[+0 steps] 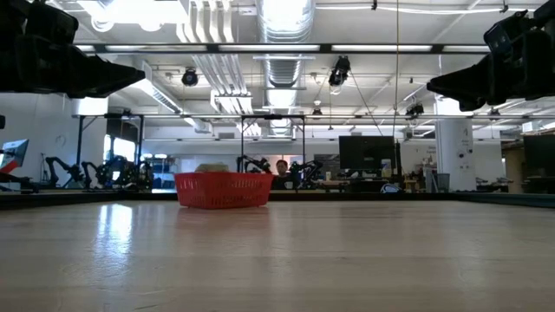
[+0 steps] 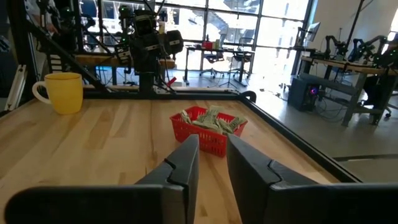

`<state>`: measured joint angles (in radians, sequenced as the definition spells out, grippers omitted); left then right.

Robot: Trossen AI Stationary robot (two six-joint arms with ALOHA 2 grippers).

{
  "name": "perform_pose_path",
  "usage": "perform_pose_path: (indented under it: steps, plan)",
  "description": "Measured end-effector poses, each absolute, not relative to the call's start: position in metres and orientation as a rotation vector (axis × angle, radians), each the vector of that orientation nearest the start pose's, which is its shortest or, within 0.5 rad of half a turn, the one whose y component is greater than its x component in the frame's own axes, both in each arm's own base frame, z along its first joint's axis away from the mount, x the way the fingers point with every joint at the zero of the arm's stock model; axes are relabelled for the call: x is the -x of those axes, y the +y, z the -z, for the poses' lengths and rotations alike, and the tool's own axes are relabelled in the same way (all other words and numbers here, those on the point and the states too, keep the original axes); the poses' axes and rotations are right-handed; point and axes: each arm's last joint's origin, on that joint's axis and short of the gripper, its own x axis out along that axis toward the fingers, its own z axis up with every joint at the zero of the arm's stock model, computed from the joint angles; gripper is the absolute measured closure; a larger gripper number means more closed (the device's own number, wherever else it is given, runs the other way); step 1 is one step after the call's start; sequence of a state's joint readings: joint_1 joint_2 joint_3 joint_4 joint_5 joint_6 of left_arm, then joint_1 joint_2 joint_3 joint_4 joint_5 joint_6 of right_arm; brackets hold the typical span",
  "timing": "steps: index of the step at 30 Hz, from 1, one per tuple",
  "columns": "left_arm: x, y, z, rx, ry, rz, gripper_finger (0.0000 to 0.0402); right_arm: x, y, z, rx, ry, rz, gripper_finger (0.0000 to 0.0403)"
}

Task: Pick and place Stevia / Truvia into bins
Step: Return to Home Position

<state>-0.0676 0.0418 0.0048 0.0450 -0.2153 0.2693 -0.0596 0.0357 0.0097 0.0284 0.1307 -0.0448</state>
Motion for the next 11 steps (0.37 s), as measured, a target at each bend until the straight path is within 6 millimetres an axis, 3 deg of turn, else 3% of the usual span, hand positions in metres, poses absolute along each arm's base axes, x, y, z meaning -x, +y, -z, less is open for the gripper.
perform_pose_path:
  steps: [11]
  plan:
    - [-0.0995, -0.0005, -0.1662, -0.268, 0.012, -0.148, 0.0240, -0.0987, -0.0097, -0.1668, 0.045, 0.002, 0.190, 0.0318]
